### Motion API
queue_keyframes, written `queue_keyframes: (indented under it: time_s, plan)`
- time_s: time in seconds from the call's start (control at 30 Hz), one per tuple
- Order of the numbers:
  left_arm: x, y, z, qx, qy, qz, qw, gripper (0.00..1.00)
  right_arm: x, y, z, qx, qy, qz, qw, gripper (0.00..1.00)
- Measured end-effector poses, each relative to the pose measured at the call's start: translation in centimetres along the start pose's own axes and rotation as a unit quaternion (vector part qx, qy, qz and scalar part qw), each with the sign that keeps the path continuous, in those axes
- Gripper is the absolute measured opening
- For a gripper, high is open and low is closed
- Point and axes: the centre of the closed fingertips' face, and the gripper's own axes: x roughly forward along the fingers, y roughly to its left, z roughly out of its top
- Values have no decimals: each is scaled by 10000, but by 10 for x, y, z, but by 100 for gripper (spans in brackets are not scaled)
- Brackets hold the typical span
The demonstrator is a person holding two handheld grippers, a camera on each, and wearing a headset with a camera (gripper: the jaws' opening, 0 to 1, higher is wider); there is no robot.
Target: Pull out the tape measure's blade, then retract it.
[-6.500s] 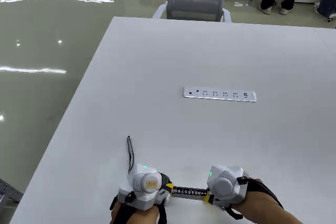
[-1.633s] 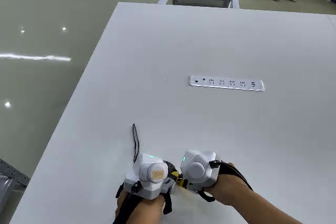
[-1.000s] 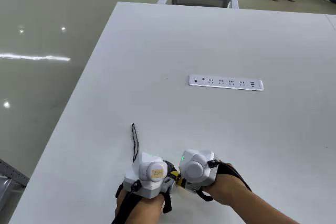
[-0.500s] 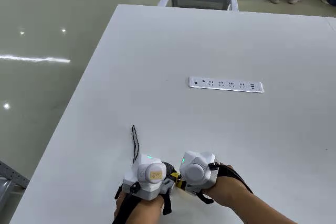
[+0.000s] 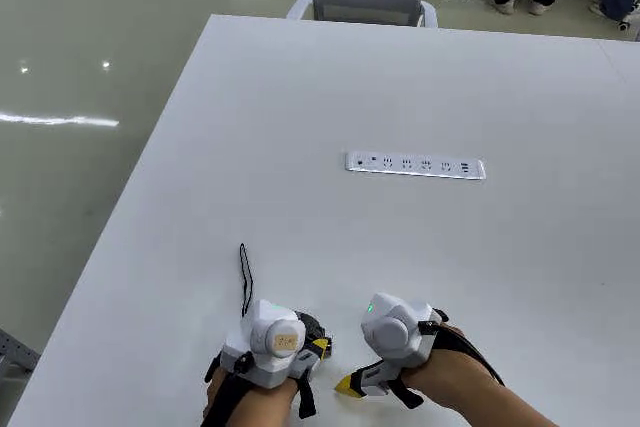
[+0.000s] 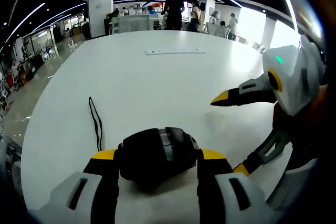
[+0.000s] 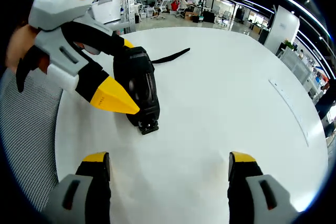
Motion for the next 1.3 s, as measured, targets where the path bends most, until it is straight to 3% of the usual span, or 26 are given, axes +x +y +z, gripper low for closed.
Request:
queue_keyframes:
  time_s: [0.3,0.4,0.43,0.47,0.53,0.6,0.67,0.8,0.87,0.93,1.0,1.13,1.3]
  plan:
    - [-5,3,8,-461,-143,-309,9984,57,-10,-1,-6,354,-151,-76,9992,97]
    - [-8,1,20,-666,-374,-511,9958,59,-15,-5,-7,479,-226,-147,9985,99]
    - [-10,-4,27,-741,-533,-742,9931,62,-18,-7,-7,538,-278,-210,9979,99]
    - [-12,-7,32,-705,-643,-898,9914,68,-21,-9,-7,540,-332,-247,9977,100]
    - [-17,1,38,-327,-843,-827,9925,77,-30,-14,-7,641,-470,-369,9962,100]
    - [-21,0,46,-200,-1119,-1072,9877,87,-38,-19,-9,818,-572,-472,9939,100]
    - [-25,10,44,-77,-1161,-1039,9878,98,-47,-23,-14,903,-646,-576,9921,100]
    - [-33,25,38,111,-1183,-1159,9861,99,-63,-25,-28,1011,-785,-670,9895,100]
    - [-40,30,36,359,-1350,-1290,9818,99,-72,-27,-36,1152,-876,-755,9866,100]
    - [-43,42,27,539,-1284,-1185,9831,99,-83,-30,-37,1178,-1195,-859,9821,100]
    - [-47,49,20,709,-1267,-1194,9822,99,-92,-30,-48,1326,-1137,-932,9802,100]
    - [-61,64,13,710,-1317,-1234,9810,99,-112,-31,-57,1432,-1254,-1128,9752,100]
    - [-86,74,7,460,-1427,-1340,9796,99,-140,-28,-68,1627,-1354,-1357,9679,100]
